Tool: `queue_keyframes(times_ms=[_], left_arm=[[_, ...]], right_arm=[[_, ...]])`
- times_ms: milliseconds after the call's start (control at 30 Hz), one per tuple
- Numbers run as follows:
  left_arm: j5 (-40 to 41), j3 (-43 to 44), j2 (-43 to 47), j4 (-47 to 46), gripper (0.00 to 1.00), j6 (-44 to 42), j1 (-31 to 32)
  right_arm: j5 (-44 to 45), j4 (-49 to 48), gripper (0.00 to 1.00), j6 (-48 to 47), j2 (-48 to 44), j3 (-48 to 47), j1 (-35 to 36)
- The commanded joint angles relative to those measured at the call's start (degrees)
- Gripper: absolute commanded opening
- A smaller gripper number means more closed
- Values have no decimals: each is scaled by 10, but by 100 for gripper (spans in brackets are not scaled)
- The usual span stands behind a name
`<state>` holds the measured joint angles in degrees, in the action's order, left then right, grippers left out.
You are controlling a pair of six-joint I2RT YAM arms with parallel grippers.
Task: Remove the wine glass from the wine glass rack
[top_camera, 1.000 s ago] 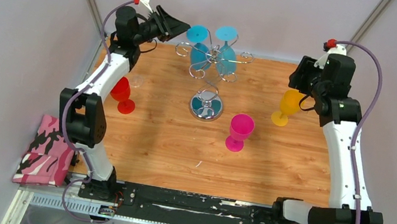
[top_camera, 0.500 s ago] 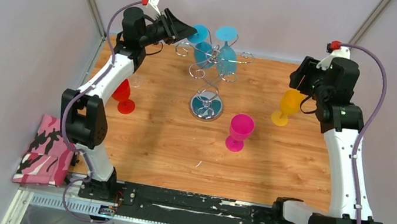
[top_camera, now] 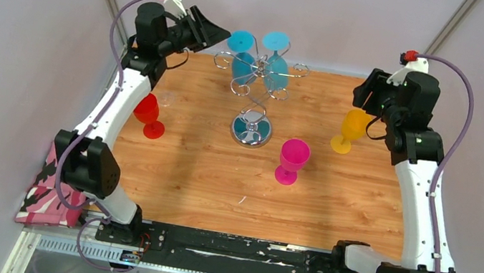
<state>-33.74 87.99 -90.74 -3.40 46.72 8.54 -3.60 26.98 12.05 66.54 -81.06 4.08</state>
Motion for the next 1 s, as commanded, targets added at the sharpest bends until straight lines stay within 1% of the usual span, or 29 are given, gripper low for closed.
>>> queue_keyframes(times_ms=[0, 67, 133, 333, 533, 633, 833, 900, 967], left_arm=[[53, 14, 10, 94, 47, -62, -3], [61, 9, 6, 106, 47, -70, -3], [52, 3, -5, 102, 48, -68, -3], [20, -16, -30, 38, 48, -33, 5], [14, -2, -45, 37, 48, -28, 12], [9, 1, -50, 15, 48, -21, 14], [12, 6, -46, 10, 48, -16, 17], [10, 9, -48, 9, 47, -14, 18], [6, 10, -50, 7, 42, -10, 18]], right_arm=[[-8, -11, 59, 6, -12, 5, -5], [-10, -11, 59, 6, -12, 5, -5], [-12, -12, 59, 7, -12, 6, -5], [-15, -14, 59, 8, -14, 8, -5], [-12, -16, 59, 6, -21, 11, -5], [-14, -20, 59, 7, -21, 12, -5], [-17, -28, 58, 9, -23, 17, -5], [-17, -29, 58, 9, -23, 16, -5], [-17, -30, 58, 9, -22, 17, -5]])
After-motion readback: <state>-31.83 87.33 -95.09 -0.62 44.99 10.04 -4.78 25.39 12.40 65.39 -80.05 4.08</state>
